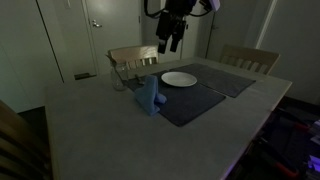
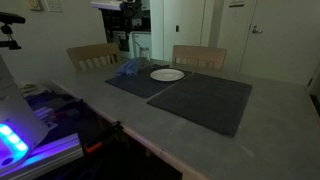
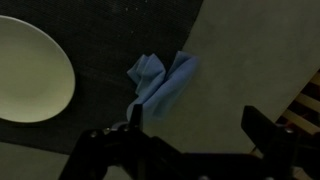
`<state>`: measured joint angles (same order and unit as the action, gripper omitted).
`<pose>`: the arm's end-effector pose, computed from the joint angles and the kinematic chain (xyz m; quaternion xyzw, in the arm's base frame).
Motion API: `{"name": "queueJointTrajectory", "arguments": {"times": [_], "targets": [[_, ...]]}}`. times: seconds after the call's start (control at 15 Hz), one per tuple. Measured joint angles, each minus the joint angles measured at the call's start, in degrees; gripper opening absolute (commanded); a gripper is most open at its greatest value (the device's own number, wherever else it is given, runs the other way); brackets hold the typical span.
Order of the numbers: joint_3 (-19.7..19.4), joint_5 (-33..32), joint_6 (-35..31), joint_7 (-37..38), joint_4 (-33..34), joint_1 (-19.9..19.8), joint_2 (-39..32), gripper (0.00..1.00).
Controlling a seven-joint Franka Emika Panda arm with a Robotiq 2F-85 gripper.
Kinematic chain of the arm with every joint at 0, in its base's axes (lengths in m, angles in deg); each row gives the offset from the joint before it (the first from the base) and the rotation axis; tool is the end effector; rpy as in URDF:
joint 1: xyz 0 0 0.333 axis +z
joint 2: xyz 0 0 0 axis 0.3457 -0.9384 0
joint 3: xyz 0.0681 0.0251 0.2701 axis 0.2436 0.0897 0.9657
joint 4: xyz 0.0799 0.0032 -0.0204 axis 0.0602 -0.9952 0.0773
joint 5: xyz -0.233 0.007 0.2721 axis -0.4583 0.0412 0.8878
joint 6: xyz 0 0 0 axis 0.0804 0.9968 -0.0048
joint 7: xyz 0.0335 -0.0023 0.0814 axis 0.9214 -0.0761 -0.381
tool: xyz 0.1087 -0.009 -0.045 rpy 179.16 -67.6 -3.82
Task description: Use the cloth to wipe the plate
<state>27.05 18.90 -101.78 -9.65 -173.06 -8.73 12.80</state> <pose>0.4714 0.1836 0.3232 -0.9747 -0.2033 -0.0643 0.0675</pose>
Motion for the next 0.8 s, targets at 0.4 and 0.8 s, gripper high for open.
{"name": "queueJointTrajectory", "arguments": {"times": [0.4, 0.8], "targets": [[0.44, -1.73, -2.39, 1.29, 0.19, 0.12, -2.67, 1.00], [0.12, -3.08, -4.00, 4.87, 0.33, -0.18, -4.77, 1.00]]}}
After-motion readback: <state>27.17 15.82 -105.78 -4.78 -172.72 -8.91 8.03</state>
